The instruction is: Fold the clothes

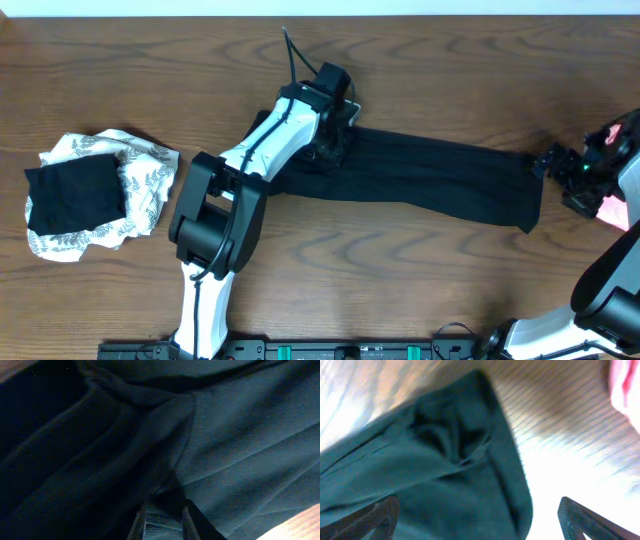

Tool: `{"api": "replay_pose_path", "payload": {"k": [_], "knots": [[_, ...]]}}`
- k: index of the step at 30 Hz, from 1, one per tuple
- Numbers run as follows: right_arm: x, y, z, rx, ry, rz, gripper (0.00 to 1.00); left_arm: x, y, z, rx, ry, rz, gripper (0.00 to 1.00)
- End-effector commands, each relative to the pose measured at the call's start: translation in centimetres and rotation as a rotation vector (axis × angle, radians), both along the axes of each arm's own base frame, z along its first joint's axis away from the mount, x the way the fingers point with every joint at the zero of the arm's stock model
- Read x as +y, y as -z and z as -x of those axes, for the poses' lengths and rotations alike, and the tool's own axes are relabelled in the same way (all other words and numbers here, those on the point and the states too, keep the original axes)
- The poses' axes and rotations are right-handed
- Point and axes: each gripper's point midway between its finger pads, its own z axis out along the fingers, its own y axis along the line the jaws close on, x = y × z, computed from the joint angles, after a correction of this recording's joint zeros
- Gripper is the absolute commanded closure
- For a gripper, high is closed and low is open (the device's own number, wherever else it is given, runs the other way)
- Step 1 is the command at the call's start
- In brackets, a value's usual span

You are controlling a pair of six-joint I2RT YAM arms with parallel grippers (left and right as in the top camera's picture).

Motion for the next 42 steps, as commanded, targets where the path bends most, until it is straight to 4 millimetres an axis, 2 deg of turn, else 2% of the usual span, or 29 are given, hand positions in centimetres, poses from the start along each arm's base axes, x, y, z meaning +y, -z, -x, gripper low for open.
{"api": "replay_pose_path", "payload": {"k": [1,6,13,18,20,28,31,35,37,40,42], "knots": [[-0.1,2.1,0.9,0.030,0.013,0.008,0.01,0.7,0.0,-0.2,-0.001,-0.018,-0.013,0.74],[0.5,5.4,1.5,0.016,0.016,-0.009,0.02,0.7,0.0,-0.3,-0.004,-0.018,-0.011,0.74],[2.7,7.4,1.0,-0.025,-0.072,-0.153,0.07,0.6,0.0,-0.4,-0.008,-0.018,-0.008,0.74],[4.5,9.3,1.7,0.001,-0.139,-0.237,0.18,0.5,-0.1,-0.6,-0.018,-0.018,-0.003,0.74],[5.1,9.6,1.8,-0.005,-0.163,-0.264,0.23,0.5,-0.1,-0.6,-0.018,-0.018,-0.003,0.74],[5.8,9.2,1.8,-0.028,-0.202,-0.299,0.25,0.3,-0.2,-0.9,-0.030,-0.022,0.004,0.74],[6.0,9.2,2.2,-0.013,-0.205,-0.306,0.29,0.3,-0.2,-0.9,-0.030,-0.022,0.004,0.74],[5.7,9.4,2.5,0.008,-0.203,-0.284,0.47,0.3,-0.2,-0.9,-0.030,-0.022,0.004,0.74],[5.4,9.6,2.7,0.026,-0.192,-0.268,0.73,0.3,-0.2,-0.9,-0.030,-0.022,0.004,0.74],[4.9,9.8,3.0,0.050,-0.160,-0.250,0.99,0.3,-0.2,-0.9,-0.029,-0.022,0.004,0.74],[4.6,9.3,2.8,0.043,-0.137,-0.245,0.98,0.3,-0.2,-0.9,-0.028,-0.022,0.003,0.74]]}}
